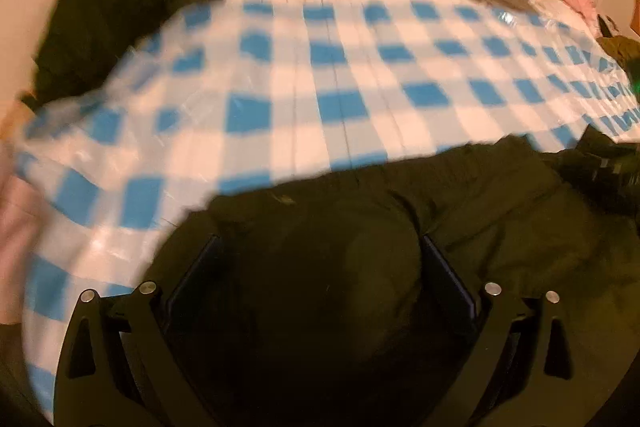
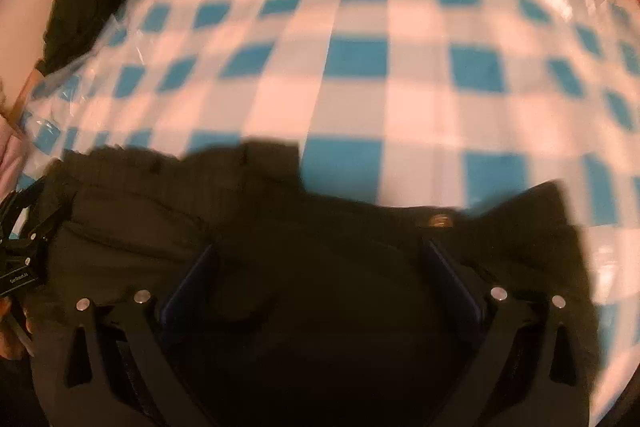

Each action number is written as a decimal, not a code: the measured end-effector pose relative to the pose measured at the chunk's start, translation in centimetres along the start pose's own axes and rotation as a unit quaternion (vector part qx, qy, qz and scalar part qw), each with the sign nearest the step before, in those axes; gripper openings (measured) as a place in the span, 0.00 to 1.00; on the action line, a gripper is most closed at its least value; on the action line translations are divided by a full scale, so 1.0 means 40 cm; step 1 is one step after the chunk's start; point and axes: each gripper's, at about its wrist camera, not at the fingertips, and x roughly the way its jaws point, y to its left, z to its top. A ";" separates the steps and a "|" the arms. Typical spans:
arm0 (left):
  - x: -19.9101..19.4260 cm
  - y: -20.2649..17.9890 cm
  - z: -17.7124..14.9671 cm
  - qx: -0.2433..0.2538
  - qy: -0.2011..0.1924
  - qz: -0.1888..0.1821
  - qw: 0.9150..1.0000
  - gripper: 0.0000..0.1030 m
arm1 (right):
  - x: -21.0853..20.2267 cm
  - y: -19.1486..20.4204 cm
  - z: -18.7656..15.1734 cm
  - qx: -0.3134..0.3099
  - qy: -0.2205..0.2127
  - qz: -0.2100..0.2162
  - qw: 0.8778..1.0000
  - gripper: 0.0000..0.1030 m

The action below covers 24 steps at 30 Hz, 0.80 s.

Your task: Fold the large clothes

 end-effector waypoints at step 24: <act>-0.295 0.157 -0.232 -0.090 -0.041 -0.034 0.995 0.91 | -0.377 0.024 -0.316 -0.012 -0.102 0.076 0.992 0.94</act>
